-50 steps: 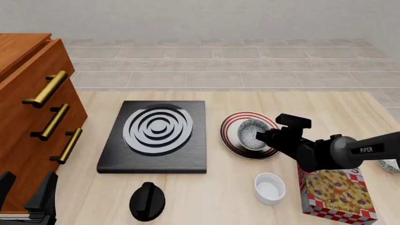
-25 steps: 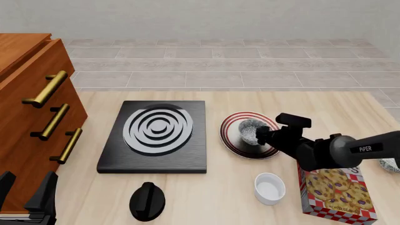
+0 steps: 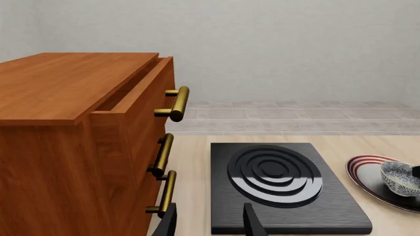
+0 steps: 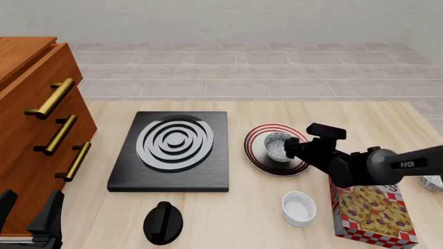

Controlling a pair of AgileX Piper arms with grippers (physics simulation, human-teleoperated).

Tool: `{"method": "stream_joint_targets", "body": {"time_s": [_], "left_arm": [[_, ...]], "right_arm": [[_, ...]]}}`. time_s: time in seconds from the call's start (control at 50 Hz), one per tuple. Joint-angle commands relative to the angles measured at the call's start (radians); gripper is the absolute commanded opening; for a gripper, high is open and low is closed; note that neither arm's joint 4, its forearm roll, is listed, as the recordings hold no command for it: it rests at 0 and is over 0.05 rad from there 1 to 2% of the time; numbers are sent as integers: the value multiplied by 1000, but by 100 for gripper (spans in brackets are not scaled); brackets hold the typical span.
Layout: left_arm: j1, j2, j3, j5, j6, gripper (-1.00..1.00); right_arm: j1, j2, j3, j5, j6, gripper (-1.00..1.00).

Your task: Pick the akita bowl next to the ramekin and place it on the plate.

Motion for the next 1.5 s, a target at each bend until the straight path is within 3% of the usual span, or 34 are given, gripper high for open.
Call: {"method": "stream_joint_targets", "body": {"time_s": [0.02,1.5], "left_arm": [[0,0,0,0,0,100],[0,0,0,0,0,100]], "right_arm": [[-8,-24,-11,21,-5,100],[-22,-232,10,116,-17,100]]}}
